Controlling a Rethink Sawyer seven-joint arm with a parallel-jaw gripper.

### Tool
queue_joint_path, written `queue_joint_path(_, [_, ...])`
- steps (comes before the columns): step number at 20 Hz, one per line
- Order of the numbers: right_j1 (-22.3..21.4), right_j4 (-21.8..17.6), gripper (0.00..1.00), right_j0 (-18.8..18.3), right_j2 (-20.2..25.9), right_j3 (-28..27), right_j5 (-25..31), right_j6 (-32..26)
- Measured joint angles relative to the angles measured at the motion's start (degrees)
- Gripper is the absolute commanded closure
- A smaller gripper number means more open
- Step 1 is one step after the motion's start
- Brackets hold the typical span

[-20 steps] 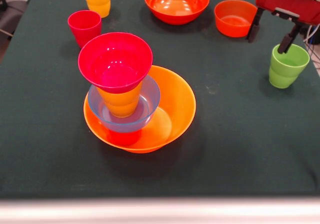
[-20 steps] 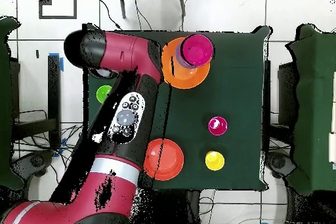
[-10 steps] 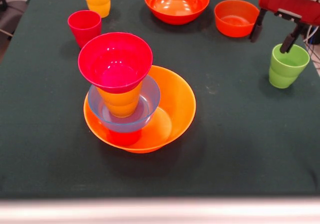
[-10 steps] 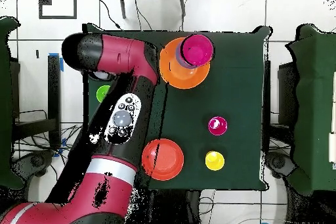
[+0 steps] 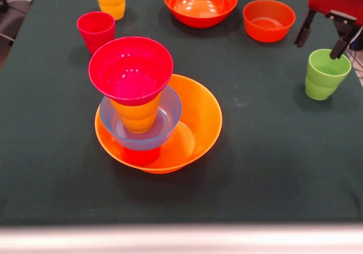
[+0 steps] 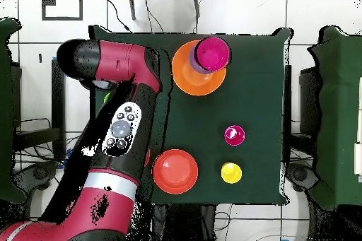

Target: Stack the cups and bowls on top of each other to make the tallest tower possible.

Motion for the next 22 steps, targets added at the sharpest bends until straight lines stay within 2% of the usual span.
queue_joint_path(15, [3.59,0.0,0.0,0.05,0.0,-0.01,-0.01,0.0])
queue_joint_path(22, [3.87,0.01,0.0,0.05,0.0,-0.02,-0.01,0.0])
